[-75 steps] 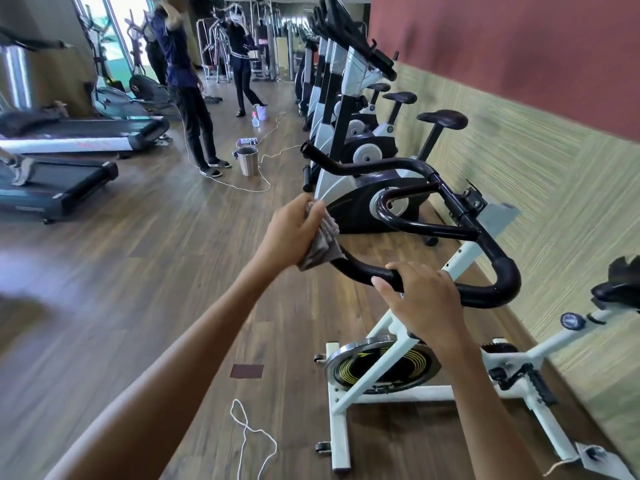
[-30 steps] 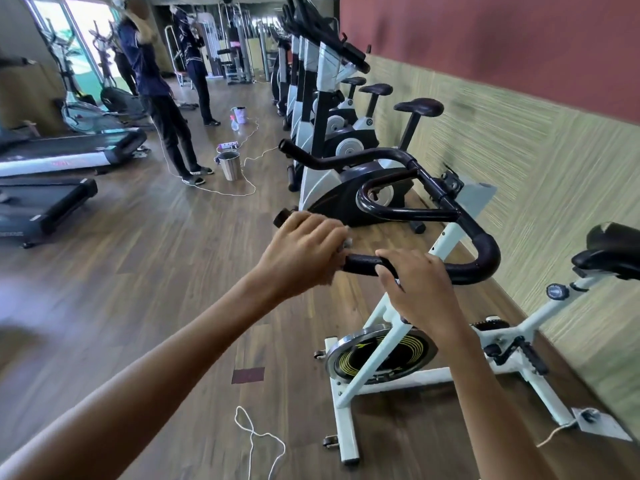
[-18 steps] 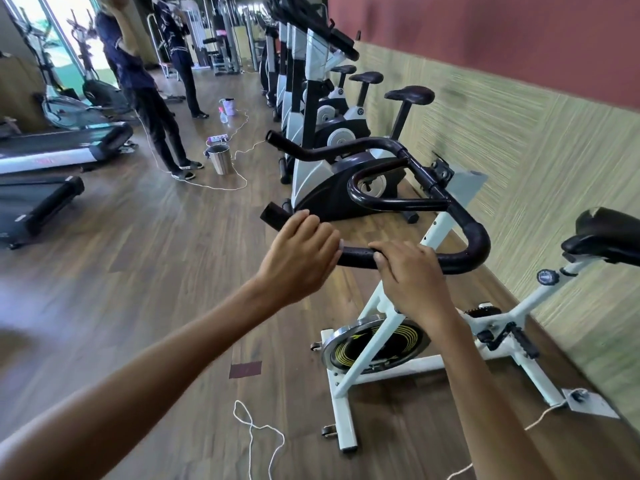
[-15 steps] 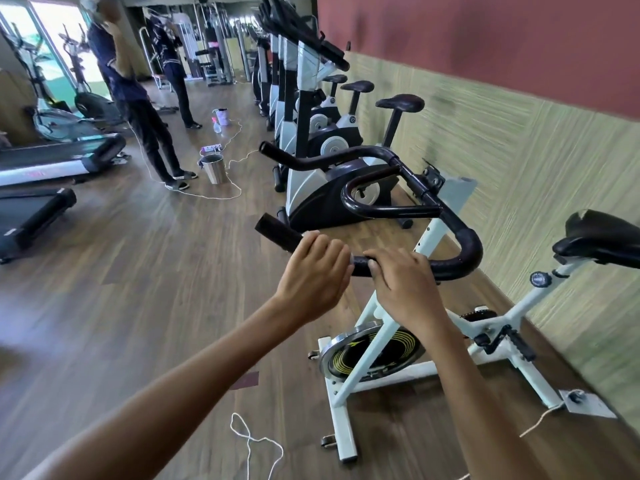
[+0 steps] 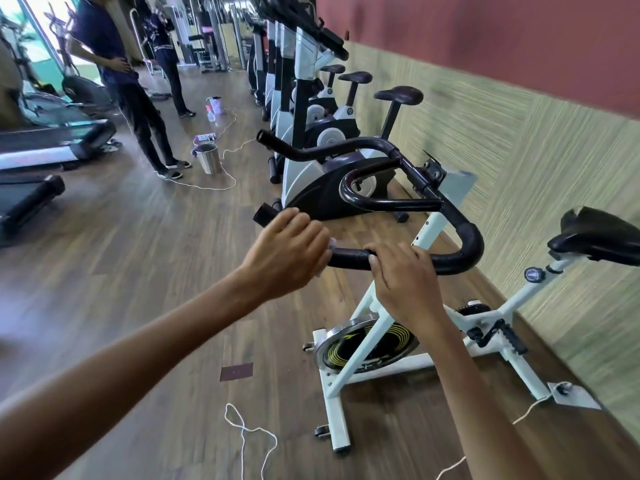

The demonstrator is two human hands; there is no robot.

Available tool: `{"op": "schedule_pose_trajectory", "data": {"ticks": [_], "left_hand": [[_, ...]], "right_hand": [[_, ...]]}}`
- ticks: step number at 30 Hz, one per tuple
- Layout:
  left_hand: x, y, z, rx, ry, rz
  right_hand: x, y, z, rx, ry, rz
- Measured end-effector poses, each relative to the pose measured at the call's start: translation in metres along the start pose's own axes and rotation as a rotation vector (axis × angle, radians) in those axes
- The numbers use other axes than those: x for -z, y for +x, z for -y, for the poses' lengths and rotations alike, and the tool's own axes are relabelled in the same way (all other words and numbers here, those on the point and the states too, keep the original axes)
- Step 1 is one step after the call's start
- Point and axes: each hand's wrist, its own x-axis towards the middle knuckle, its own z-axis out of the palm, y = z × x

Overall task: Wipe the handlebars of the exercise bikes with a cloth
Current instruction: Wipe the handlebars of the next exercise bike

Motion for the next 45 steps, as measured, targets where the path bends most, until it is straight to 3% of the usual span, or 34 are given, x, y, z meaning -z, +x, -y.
{"op": "schedule_pose_trajectory", "data": {"ticks": [5, 9, 14, 17, 20, 27, 36, 45], "left_hand": [[0.007, -0.002, 0.015, 0.076, 0.077, 0.000], [-0.001, 0.005, -0.014, -0.018, 0.014, 0.100], [0.011, -0.007, 0.021, -0.010, 0.009, 0.015], [0.008, 0.000, 0.003, 0.077, 0.036, 0.043], [-0.003, 0.001, -0.013, 0.056, 0.004, 0.037], [-0.005, -0.006, 0.013, 0.008, -0.053, -0.178], [-0.055, -0.014, -0.004, 0.062, 0.004, -0.647], [-0.132, 0.009, -0.046, 0.273, -0.209, -1.238]], "right_hand": [[-0.005, -0.002, 0.003, -0.026, -0.008, -0.067], [-0.001, -0.002, 0.001, -0.007, 0.024, -0.034], [-0.005, -0.001, 0.000, -0.002, 0.002, -0.074], [-0.007, -0.001, 0.003, -0.031, 0.004, -0.083], [-0.005, -0.001, 0.003, -0.030, 0.001, -0.062], [-0.004, -0.001, -0.003, 0.046, 0.005, -0.111], [-0.047, 0.000, 0.000, 0.054, -0.200, -0.528], [-0.084, 0.017, -0.014, 0.184, -0.272, -1.070]]}}
